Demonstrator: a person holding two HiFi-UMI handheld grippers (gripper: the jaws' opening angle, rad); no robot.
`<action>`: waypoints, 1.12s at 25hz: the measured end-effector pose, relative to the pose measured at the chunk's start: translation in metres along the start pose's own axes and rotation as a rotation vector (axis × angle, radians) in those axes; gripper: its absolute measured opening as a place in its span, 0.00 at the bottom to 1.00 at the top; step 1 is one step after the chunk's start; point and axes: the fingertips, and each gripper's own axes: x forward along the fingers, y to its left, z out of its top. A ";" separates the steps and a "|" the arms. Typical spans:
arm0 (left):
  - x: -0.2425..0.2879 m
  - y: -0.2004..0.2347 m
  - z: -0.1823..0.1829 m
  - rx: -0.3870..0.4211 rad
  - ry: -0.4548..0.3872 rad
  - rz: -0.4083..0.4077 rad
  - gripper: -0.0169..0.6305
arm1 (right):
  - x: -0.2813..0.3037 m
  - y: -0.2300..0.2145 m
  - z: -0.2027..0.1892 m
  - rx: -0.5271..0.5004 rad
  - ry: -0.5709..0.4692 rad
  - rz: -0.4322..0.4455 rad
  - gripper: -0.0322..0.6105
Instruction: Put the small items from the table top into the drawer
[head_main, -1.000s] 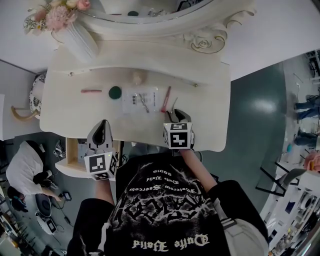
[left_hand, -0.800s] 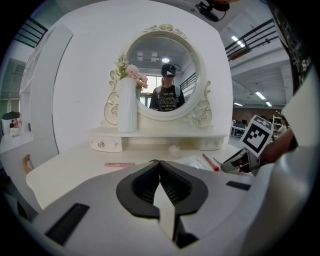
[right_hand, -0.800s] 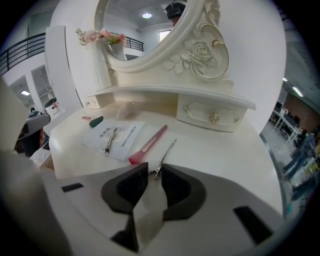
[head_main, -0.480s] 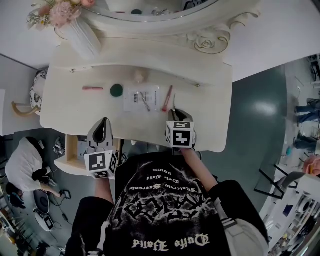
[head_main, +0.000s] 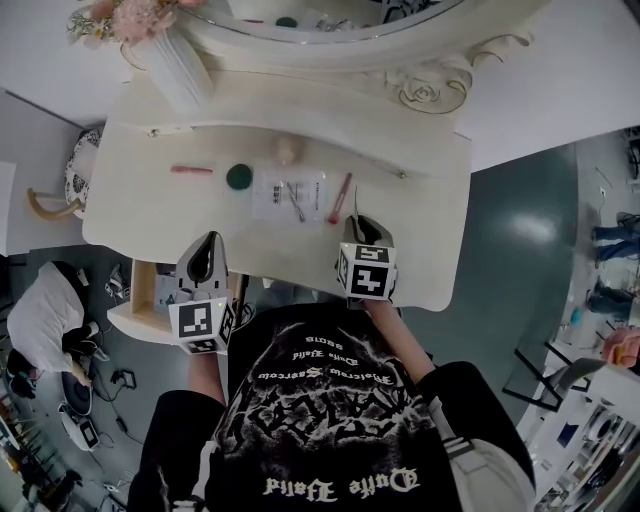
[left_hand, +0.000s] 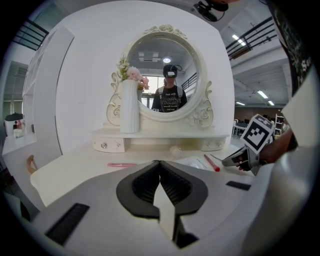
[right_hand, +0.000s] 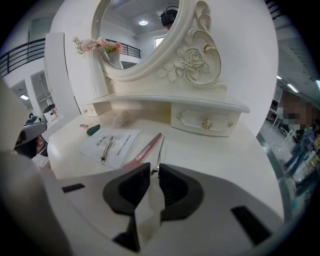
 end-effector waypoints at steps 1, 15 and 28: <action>-0.001 0.000 0.000 0.001 -0.001 0.004 0.05 | -0.001 -0.001 0.002 -0.002 -0.009 -0.001 0.15; -0.013 -0.007 -0.003 -0.044 -0.017 0.059 0.05 | -0.042 0.019 0.070 -0.118 -0.264 0.084 0.15; -0.055 -0.007 -0.015 -0.109 -0.028 0.226 0.05 | -0.064 0.093 0.076 -0.317 -0.285 0.399 0.15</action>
